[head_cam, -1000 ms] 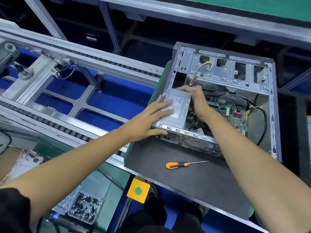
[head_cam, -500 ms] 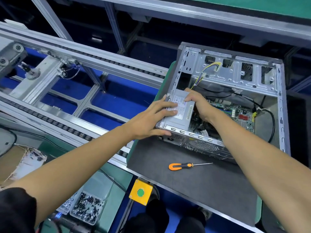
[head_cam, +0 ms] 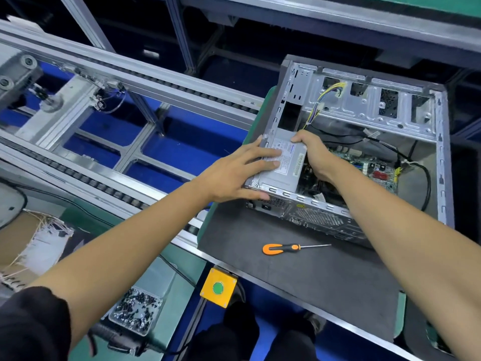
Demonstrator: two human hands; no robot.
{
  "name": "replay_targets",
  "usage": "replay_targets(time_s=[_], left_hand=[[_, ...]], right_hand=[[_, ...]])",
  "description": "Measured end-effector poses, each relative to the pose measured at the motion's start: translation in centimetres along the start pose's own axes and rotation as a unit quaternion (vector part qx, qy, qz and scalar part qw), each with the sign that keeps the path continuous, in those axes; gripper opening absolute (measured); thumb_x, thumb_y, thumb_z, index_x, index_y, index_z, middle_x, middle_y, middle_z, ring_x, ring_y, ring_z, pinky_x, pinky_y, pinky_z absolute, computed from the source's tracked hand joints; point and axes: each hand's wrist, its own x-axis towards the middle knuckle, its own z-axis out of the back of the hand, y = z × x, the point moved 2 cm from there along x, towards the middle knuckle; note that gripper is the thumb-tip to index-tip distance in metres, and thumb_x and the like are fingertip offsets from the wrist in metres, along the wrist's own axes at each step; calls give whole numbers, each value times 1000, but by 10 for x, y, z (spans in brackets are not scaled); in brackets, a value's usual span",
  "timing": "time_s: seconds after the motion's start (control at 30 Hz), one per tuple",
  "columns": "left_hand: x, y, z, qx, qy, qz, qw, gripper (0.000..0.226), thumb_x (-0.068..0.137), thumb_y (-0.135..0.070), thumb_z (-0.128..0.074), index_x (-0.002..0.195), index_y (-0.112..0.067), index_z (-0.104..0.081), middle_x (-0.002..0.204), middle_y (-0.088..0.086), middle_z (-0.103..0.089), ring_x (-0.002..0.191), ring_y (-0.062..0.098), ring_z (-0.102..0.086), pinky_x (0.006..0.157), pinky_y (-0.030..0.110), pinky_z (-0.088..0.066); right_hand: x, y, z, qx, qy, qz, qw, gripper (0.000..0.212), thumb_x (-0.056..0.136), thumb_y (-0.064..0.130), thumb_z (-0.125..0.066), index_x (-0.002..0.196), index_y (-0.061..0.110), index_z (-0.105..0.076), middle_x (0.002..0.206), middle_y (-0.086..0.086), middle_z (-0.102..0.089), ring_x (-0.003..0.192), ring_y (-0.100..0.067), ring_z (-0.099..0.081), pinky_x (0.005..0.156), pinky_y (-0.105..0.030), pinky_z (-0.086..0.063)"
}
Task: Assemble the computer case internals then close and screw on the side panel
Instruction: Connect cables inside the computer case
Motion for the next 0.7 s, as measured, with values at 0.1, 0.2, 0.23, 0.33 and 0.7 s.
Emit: replay_targets(time_s=[0.1,0.2,0.23,0.33,0.7], left_hand=[[1,5,0,6,-4,-7,1000,67,95,-68,-54,150,-34,-38,163,-22,-21,154,19,-18,95,58,-54],[8,10,6,-18,7,-3,1000,66,96,-59,-59,150,-25,-42,162,-5,-32,151,27,-27,110,57,-43],[9,10,9,-29,10,3,1000,66,96,-56,-61,149,-22,-44,161,-1,-33,150,27,-28,114,54,-39],[9,10,15,-56,32,24,998,66,93,-50,-68,148,-20,-47,162,-7,-28,150,15,-28,114,44,-41],[-27,-9,-56,-281,-153,221,921,124,76,-37,-91,160,-26,0,170,-3,-7,154,21,-23,123,44,-29]], right_hand=[[4,0,1,-10,6,2,1000,33,74,43,-48,88,15,-57,86,-8,-61,79,-22,-54,78,-39,-38],[4,7,-4,-13,-4,-8,1000,39,74,47,-47,92,14,-57,85,-9,-63,76,-22,-56,75,-38,-40],[5,9,-4,-13,-13,-9,1000,35,74,47,-47,87,15,-57,80,-5,-64,71,-20,-56,73,-37,-39],[6,11,-3,-15,-24,-7,1000,24,73,47,-49,70,23,-54,63,6,-61,54,-10,-55,68,-37,-38],[8,7,2,-8,-11,-9,1000,28,75,49,-48,51,36,-53,58,17,-58,72,-16,-47,77,-41,-31]])
